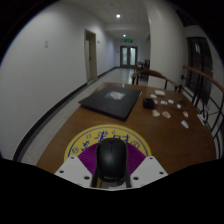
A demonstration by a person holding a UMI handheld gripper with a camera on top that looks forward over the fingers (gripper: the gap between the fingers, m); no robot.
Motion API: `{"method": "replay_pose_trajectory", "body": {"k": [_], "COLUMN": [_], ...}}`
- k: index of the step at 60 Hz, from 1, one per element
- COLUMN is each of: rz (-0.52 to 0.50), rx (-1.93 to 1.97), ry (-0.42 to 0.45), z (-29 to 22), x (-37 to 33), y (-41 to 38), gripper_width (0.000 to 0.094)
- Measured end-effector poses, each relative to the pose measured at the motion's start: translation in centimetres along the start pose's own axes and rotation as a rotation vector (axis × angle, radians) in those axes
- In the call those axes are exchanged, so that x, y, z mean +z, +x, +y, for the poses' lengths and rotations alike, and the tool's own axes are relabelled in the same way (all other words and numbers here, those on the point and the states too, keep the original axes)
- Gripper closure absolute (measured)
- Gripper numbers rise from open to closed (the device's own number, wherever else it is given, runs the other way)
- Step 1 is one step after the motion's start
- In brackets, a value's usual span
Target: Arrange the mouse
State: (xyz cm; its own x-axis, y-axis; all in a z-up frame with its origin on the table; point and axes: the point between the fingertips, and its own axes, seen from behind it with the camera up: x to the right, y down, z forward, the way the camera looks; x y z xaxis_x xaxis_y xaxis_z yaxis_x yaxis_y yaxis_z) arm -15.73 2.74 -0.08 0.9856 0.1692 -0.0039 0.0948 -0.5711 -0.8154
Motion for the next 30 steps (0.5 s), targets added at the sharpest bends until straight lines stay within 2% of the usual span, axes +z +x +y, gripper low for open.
{"method": "replay_pose_trajectory", "body": {"k": [2,5,9,11,16,18,30], "rz": [-0.011,-0.023,-0.051,-0.067,-0.122,-0.140,-0.220], "rx": [0.005,-0.006,-0.066,-0.083,-0.105,-0.112,-0.059], "ry": [-0.038,-0.015,-0.035,-0.047,-0.050,-0.031,0.083], "z": [1.1,0.8,1.1,1.1,1.1,0.9,2.4], "x": [0.5,0.7,0.7,0.5,-1.9,-3.2,-11.7], "y": [-0.5,-0.5,-0.7,-0.5,-0.2,0.2,5.5], "gripper_width": [0.0514,0.0489,0.0422,0.0355,0.0065,0.0100,0.0089]}}
